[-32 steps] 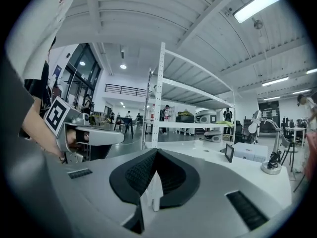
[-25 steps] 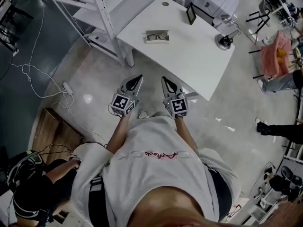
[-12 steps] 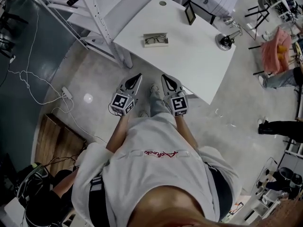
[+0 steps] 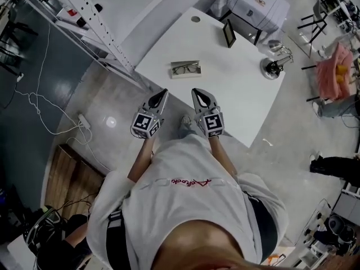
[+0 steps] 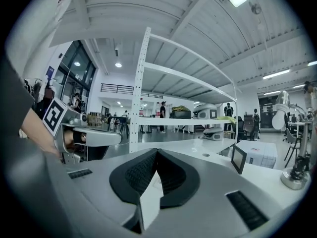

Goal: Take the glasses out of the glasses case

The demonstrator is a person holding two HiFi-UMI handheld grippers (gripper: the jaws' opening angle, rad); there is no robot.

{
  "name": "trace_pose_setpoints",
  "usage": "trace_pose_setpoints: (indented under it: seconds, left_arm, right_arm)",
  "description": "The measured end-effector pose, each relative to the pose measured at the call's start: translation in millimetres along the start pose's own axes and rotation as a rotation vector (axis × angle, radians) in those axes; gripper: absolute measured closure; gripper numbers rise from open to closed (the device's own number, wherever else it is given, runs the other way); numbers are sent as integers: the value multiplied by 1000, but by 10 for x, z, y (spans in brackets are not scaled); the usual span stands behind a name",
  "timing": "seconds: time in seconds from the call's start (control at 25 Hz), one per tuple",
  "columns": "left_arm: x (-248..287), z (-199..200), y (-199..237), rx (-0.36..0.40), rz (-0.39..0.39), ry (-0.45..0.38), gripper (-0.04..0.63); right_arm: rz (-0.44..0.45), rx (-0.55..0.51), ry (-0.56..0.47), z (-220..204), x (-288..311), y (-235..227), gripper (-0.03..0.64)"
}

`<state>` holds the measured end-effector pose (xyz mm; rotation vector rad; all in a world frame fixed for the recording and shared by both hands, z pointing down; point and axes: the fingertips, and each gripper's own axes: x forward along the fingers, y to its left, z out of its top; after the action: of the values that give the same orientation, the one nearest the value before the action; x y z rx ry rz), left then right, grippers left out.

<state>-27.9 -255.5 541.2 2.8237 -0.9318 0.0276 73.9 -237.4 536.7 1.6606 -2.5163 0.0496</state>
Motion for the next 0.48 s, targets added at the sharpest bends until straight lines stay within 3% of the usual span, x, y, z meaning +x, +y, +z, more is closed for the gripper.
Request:
trace_pose_setpoints:
  seconds: [0.2, 0.48]
  left_arm:
    - [323, 61, 190, 16, 28, 12, 572]
    - [688, -29, 428, -17, 67, 46, 572]
  right_arm:
    - [18, 12, 1, 54, 305, -298, 620]
    - [38, 37, 33, -86, 518, -628, 620]
